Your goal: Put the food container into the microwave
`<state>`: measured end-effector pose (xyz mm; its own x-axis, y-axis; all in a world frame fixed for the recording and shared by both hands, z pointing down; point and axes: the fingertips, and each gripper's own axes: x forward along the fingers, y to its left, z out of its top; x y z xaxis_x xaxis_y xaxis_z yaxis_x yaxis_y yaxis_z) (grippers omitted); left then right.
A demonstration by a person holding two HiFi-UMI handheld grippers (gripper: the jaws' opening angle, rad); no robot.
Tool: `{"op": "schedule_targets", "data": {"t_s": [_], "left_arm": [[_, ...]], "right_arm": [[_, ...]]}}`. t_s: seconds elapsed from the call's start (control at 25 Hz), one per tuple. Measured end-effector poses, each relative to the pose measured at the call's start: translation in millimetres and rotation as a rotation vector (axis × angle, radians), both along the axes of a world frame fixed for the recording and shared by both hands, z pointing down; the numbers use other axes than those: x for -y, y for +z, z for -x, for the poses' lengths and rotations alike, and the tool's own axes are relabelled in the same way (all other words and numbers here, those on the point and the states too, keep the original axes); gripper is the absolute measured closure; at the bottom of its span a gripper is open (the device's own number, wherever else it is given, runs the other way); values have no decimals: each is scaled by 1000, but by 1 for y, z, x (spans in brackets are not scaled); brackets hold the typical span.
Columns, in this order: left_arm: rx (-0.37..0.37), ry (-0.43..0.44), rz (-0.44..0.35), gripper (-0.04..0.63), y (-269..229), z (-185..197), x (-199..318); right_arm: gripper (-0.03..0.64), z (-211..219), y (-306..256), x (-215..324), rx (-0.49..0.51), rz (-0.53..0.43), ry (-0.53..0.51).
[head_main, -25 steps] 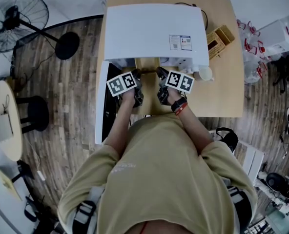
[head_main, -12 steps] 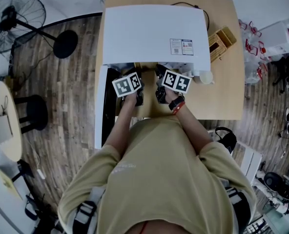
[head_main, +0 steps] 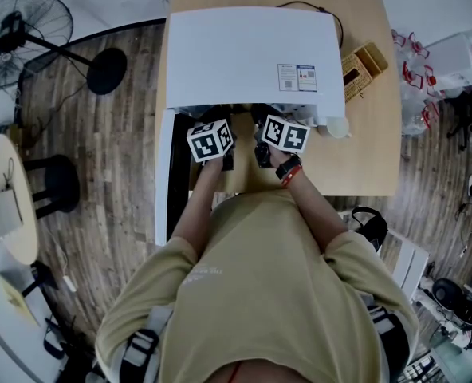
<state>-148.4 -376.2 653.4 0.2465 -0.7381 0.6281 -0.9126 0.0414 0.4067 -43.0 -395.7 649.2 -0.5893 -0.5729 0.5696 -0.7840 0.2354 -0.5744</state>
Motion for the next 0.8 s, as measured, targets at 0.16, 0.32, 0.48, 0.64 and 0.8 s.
{"op": "schedule_targets", "data": {"t_s": [0.16, 0.32, 0.48, 0.64, 0.8], "left_arm": [[2, 5, -14, 540, -3, 0, 0], [5, 4, -32, 491, -8, 1, -1], [12, 16, -38, 442, -11, 0, -6], [30, 22, -54, 442, -17, -1, -16], [57, 33, -75, 442, -24, -5, -31]], "right_arm": [[495, 1, -2, -1, -10, -18, -25], [465, 0, -3, -4, -31, -37, -34], [457, -3, -6, -8, -34, -58, -36], [457, -10, -14, -17, -51, -85, -34], [457, -15, -19, -31, -73, -109, -43]]}}
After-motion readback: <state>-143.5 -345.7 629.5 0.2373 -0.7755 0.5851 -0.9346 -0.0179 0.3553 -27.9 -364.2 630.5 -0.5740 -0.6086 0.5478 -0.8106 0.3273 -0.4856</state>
